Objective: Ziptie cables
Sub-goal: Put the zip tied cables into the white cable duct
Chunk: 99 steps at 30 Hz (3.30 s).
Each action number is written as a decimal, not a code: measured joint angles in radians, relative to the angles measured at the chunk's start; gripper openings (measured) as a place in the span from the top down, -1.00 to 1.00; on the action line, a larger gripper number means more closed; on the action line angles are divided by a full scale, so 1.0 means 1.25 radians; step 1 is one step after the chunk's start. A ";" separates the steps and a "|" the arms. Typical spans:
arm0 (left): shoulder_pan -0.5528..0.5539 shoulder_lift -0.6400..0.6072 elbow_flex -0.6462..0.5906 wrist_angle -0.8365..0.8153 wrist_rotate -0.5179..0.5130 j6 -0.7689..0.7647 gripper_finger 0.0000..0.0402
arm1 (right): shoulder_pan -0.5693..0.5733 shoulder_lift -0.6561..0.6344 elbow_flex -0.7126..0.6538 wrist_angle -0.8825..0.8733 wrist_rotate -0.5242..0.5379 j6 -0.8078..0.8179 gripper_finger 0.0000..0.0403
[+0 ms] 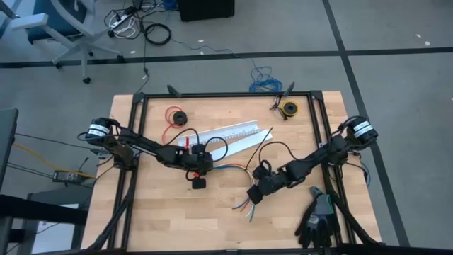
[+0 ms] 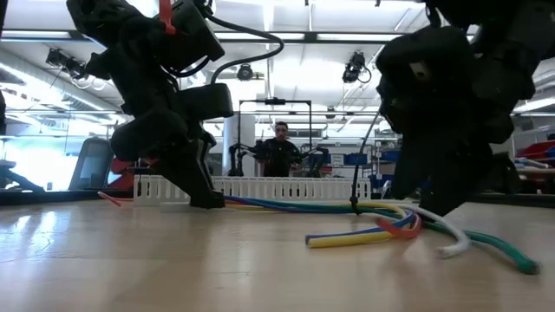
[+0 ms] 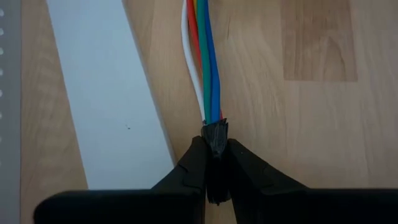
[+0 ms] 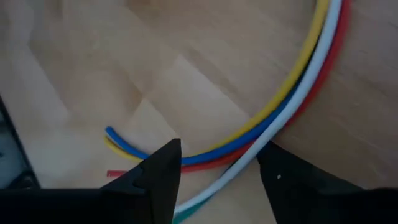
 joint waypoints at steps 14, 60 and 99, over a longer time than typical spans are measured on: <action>0.000 -0.001 0.000 0.044 -0.014 -0.019 0.77 | -0.097 0.031 0.089 -0.191 -0.154 0.100 0.16; 0.022 -0.177 0.336 -0.278 -0.331 0.104 0.77 | -0.199 0.081 0.169 -0.307 0.061 -0.236 0.36; 0.023 -0.238 0.175 -0.441 -0.334 -0.089 0.77 | -0.226 -0.082 0.167 -0.546 0.127 -0.385 0.97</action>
